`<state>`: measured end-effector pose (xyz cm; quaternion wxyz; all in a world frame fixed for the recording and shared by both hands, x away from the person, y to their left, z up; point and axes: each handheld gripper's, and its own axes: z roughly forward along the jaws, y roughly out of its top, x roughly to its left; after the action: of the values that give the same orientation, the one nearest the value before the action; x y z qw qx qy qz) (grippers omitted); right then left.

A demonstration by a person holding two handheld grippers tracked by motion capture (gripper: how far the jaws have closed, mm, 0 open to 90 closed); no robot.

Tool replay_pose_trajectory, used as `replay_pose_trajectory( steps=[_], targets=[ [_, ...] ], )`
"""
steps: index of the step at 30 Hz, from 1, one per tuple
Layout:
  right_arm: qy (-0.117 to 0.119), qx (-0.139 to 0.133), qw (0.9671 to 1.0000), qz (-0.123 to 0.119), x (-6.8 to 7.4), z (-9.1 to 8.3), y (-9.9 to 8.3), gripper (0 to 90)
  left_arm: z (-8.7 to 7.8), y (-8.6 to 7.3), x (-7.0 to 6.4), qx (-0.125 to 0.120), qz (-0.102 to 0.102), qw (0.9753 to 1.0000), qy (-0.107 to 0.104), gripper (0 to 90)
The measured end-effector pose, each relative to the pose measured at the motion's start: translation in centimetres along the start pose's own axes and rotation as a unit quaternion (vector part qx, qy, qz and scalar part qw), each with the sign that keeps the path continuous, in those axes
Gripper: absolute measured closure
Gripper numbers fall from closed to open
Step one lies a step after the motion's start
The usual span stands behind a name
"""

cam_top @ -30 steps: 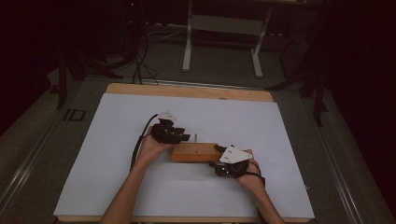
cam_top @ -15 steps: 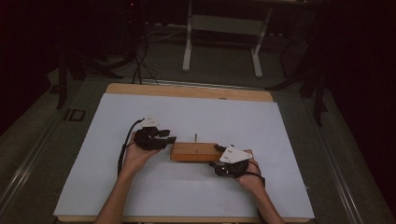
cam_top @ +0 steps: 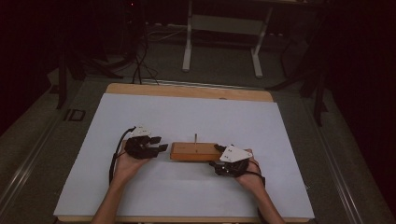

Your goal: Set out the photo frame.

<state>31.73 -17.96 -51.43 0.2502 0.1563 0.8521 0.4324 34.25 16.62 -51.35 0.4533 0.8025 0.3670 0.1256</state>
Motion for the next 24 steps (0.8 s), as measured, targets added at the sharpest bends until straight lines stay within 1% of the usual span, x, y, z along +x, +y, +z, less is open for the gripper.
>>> replay_pose_trajectory(
  steps=[2,3,5,8,11,12,13,14,15,16,19,21,22,24],
  targets=[
    [0.000,0.000,1.0000,0.000,0.0,0.0,0.0,41.8,-0.2,-0.3,-0.3,-0.002,0.006,1.0000,0.003,50.4],
    [0.000,0.000,1.0000,0.000,0.0,0.0,0.0,41.8,-0.3,-0.5,-0.4,-0.003,0.003,1.0000,0.003,48.2],
    [0.000,0.000,1.0000,0.000,0.0,0.0,0.0,41.8,-0.4,-0.9,-0.6,-0.006,-0.001,1.0000,0.000,46.7],
    [0.000,0.000,1.0000,0.000,0.0,0.0,0.0,41.8,-0.4,-1.4,-1.0,0.001,0.008,0.9999,0.008,44.9],
    [0.001,0.001,1.0000,0.002,0.0,0.0,0.0,41.8,-0.4,-1.7,-1.3,0.004,0.008,0.9999,0.005,43.8],
    [0.001,0.000,1.0000,0.002,0.0,0.0,0.0,41.8,-0.3,-1.8,-1.5,0.007,0.012,0.9999,0.003,43.6],
    [0.000,-0.001,1.0000,0.003,0.0,0.0,0.0,41.8,-0.2,-1.9,-1.7,0.012,0.019,0.9997,0.004,43.1],
    [0.000,-0.001,1.0000,0.003,0.0,0.0,0.0,41.8,-0.2,-1.9,-1.7,0.012,0.019,0.9997,0.004,42.8],
    [0.000,-0.001,1.0000,0.004,0.0,0.0,0.0,41.8,0.0,-1.9,-2.3,0.020,0.037,0.9990,0.015,42.4],
    [0.000,-0.002,1.0000,0.005,0.0,0.0,0.0,41.8,0.1,-1.9,-2.5,0.021,0.043,0.9987,0.016,42.1],
    [0.000,-0.002,1.0000,0.007,-0.1,0.0,0.0,41.8,0.2,-1.8,-2.8,0.018,0.049,0.9985,0.016,40.4],
    [0.000,-0.004,1.0000,0.009,-0.1,0.0,0.0,41.8,0.3,-1.8,-3.0,0.016,0.053,0.9984,0.011,39.2],
    [0.000,-0.004,0.9999,0.010,-0.1,0.0,0.0,41.7,0.4,-1.7,-3.2,0.013,0.057,0.9982,0.015,38.3],
    [0.001,-0.005,0.9999,0.012,-0.2,0.0,0.0,41.8,0.5,-1.5,-3.4,0.009,0.063,0.9979,0.013,36.1]
  ],
)
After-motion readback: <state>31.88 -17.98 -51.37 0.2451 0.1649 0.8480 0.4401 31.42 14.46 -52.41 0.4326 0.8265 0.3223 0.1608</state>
